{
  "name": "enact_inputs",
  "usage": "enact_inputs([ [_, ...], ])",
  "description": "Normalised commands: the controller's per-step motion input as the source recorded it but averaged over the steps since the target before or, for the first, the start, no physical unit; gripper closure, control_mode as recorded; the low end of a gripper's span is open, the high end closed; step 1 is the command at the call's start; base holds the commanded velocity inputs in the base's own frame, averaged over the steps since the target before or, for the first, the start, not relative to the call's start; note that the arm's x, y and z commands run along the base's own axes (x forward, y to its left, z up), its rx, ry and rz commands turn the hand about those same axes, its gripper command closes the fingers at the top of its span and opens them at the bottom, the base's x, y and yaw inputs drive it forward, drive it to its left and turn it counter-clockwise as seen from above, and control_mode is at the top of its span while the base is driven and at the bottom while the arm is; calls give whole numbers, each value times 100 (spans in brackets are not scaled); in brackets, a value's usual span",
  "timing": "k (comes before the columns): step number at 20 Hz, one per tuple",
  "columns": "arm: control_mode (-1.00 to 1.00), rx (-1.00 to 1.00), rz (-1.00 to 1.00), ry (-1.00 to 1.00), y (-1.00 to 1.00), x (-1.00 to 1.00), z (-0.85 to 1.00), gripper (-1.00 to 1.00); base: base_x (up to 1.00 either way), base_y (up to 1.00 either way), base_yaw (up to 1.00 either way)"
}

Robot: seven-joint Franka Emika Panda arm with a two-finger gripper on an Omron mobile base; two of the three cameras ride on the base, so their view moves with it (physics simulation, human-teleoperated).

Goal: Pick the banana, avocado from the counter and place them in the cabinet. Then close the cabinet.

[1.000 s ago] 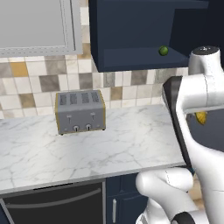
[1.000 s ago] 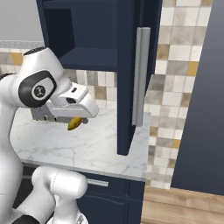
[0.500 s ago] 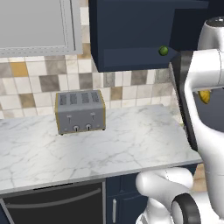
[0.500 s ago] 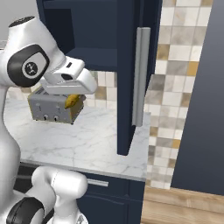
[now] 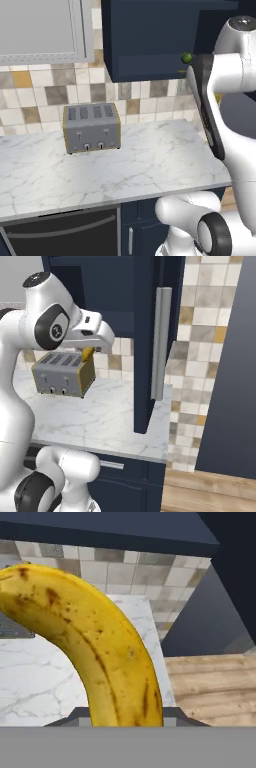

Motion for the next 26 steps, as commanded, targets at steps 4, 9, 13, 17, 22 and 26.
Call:
enact_inputs([
  [4,-100,0,8,-11,17,68,18,100,0,0,0],
  [9,-100,0,2,0,5,75,0,100,0,0,0],
  [13,-100,0,0,0,9,79,0,100,0,0,0],
  [17,-100,0,0,0,8,75,0,100,0,0,0],
  [22,-100,0,0,0,9,82,0,100,0,0,0],
  [26,-100,0,0,0,5,85,0,100,0,0,0],
])
